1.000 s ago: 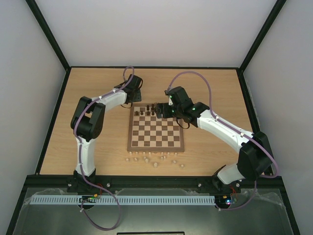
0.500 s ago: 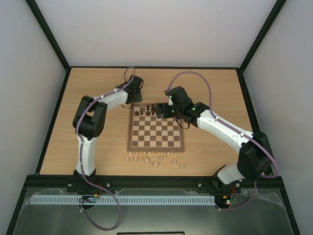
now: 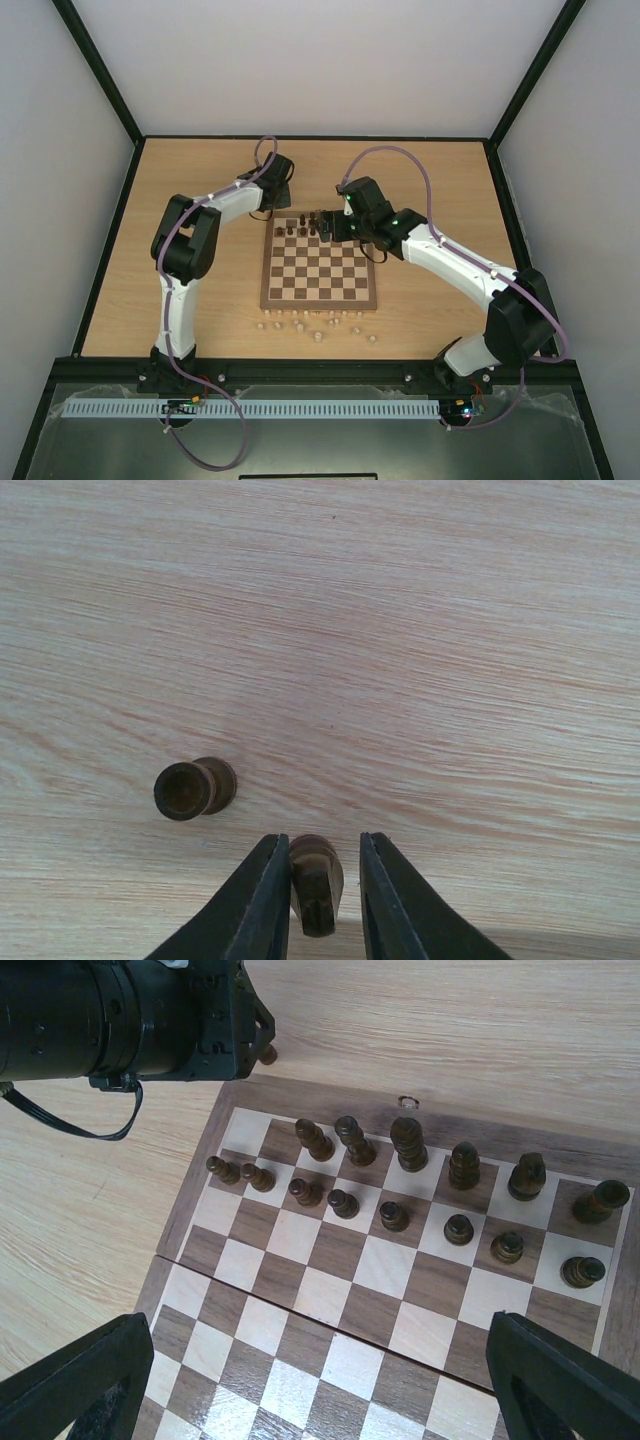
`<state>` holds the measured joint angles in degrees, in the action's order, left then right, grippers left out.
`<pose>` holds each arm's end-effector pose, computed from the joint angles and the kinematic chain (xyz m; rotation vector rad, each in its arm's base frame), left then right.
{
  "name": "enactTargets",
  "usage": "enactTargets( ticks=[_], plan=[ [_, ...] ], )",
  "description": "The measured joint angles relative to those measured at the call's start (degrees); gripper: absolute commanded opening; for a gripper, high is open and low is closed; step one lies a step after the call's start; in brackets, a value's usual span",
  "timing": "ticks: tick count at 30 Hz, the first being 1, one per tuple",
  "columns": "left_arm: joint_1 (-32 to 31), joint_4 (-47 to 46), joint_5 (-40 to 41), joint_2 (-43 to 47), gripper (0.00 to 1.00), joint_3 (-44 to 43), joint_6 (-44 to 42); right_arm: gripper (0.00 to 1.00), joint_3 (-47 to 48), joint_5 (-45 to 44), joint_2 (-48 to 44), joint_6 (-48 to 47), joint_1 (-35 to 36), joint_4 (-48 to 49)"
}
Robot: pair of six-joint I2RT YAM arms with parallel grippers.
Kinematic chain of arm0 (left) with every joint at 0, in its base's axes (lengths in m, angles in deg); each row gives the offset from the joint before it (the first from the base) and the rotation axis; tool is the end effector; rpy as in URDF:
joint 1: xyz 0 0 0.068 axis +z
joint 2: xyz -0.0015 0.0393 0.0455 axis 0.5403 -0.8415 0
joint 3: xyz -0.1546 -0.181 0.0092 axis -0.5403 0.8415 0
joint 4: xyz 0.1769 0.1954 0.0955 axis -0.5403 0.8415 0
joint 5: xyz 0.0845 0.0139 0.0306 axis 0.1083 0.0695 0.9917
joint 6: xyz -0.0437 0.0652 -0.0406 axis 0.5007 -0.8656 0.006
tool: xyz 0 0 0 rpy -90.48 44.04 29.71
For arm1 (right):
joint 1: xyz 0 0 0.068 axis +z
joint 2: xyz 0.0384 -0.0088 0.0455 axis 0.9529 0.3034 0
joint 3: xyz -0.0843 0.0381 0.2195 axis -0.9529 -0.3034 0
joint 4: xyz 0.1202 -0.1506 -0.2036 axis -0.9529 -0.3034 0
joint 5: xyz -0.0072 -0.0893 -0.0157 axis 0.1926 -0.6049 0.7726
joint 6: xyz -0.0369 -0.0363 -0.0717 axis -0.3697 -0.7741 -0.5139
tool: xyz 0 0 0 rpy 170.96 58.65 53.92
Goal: Set up the chess pieces on the board
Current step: Pick up the chess piece at the center of the board, then place the chess piece on the chessboard.
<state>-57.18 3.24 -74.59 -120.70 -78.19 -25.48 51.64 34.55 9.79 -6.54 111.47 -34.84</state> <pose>0.4501 -0.1859 0.0827 -0.1646 2.4643 -0.1156 0.3077 0.2479 0.2269 -0.2622 2.1860 0.6169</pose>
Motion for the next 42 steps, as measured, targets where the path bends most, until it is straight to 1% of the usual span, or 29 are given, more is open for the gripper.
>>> enactTargets(
  ticks=[8,10,12,15,23,28,30,32,37,42],
  plan=[
    [0.0,0.02,-0.02,-0.31,0.14,-0.35,-0.04,0.92,0.0,0.02,0.0,0.0,0.0,0.04],
    [0.0,0.04,-0.02,-0.31,0.11,-0.35,-0.04,0.92,0.0,0.11,0.0,0.0,0.0,0.04],
    [0.0,0.02,0.04,-0.31,0.05,-0.35,-0.09,0.92,0.0,0.15,0.0,0.0,0.0,0.04],
    [0.0,0.0,0.17,-0.31,0.03,-0.46,-0.39,0.92,0.0,0.17,0.02,0.0,0.0,0.07],
    [-0.02,0.57,0.33,-0.17,0.02,-0.57,-0.33,0.92,0.0,0.2,0.02,0.0,0.0,0.07],
    [-0.48,2.32,0.44,1.68,0.02,-0.76,-0.46,0.92,0.0,0.17,0.02,0.0,0.0,0.07],
    [-1.11,2.97,0.48,3.02,0.02,-0.79,-0.48,0.93,0.0,0.15,0.02,0.0,0.0,0.07],
    [-2.05,3.58,0.59,4.46,0.03,-0.79,-0.48,1.0,0.0,0.13,0.0,0.0,0.0,0.07],
    [-4.87,4.48,0.61,7.28,0.03,-0.87,-0.48,0.99,0.0,-0.48,-0.02,0.02,0.0,0.04],
    [-7.28,5.31,0.66,8.17,0.04,-0.85,-0.44,0.99,0.0,-0.81,-0.35,0.07,0.0,0.04]
  ],
)
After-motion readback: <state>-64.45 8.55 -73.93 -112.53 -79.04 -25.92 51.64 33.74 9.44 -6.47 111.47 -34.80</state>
